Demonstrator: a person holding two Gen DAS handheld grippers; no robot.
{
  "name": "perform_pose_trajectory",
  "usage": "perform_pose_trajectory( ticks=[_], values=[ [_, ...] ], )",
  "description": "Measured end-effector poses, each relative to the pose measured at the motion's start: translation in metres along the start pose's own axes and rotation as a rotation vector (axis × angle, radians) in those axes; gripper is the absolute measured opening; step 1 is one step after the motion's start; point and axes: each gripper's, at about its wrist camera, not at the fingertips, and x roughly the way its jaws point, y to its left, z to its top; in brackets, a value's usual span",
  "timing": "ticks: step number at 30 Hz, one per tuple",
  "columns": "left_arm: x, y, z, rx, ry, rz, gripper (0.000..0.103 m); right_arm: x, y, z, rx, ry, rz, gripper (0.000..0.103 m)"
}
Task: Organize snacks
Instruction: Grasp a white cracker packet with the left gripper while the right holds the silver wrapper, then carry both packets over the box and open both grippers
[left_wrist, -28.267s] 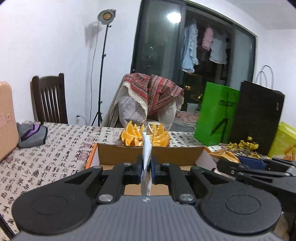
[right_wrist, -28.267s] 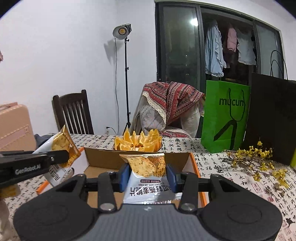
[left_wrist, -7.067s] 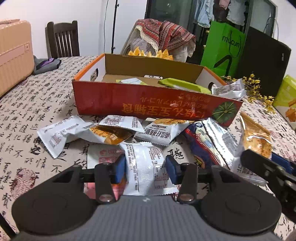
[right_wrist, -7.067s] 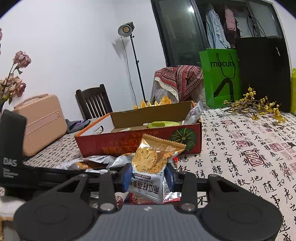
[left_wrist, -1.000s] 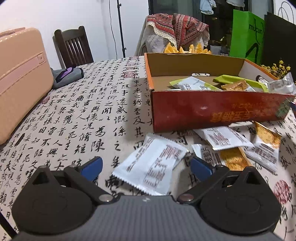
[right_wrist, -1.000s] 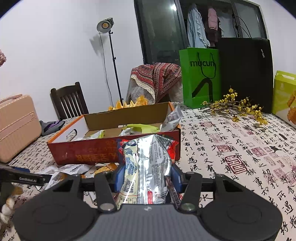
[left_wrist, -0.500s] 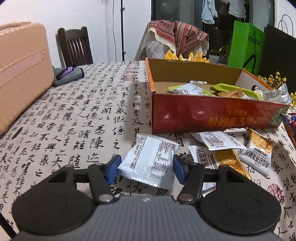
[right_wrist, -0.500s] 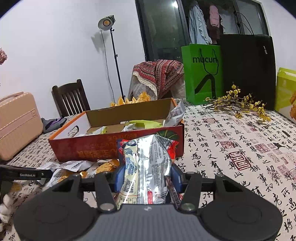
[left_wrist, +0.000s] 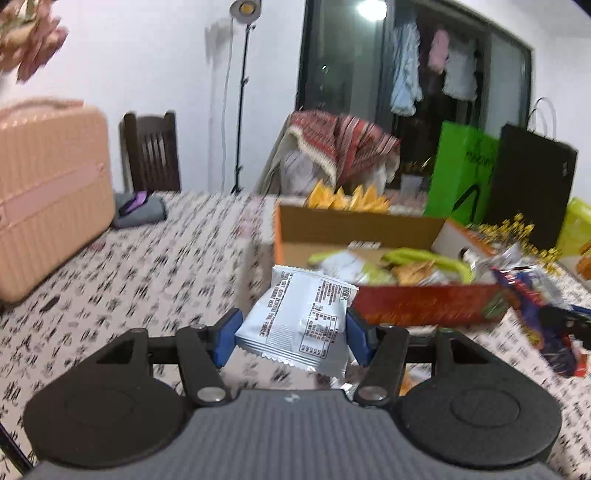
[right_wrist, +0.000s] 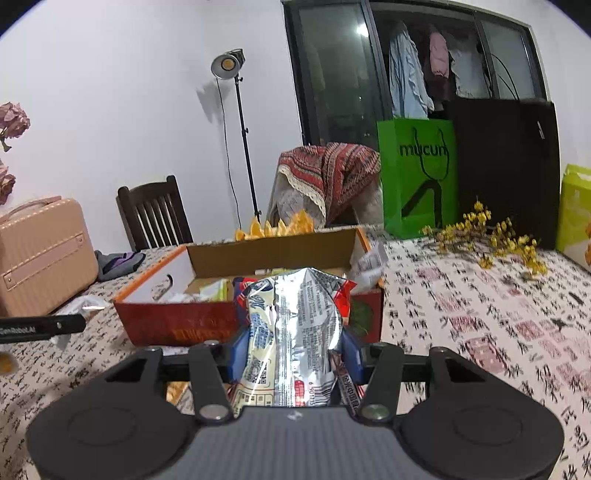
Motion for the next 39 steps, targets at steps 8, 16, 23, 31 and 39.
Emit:
perform_pose_trajectory(
  ticks=[8,16,23,31,39],
  values=[
    [0.006,-0.031,0.027,-0.004,-0.074,-0.051,0.061,0.014,0.009,0.033,-0.022,-0.047,-0.007,0.051],
    [0.036,-0.057,0.057,-0.032,-0.102,-0.056,0.061,0.049,0.017,0.07,-0.011,-0.061,-0.014,0.051],
    [0.085,-0.068,0.066,-0.046,-0.069,-0.006,0.061,0.101,0.025,0.082,-0.011,-0.052,-0.03,0.051],
    [0.117,-0.048,0.048,-0.101,-0.011,0.013,0.061,0.135,0.019,0.058,-0.008,0.006,-0.006,0.051],
    [0.119,-0.05,0.042,-0.093,-0.025,0.018,0.061,0.134,0.016,0.053,-0.016,-0.019,-0.042,0.051]
  ],
)
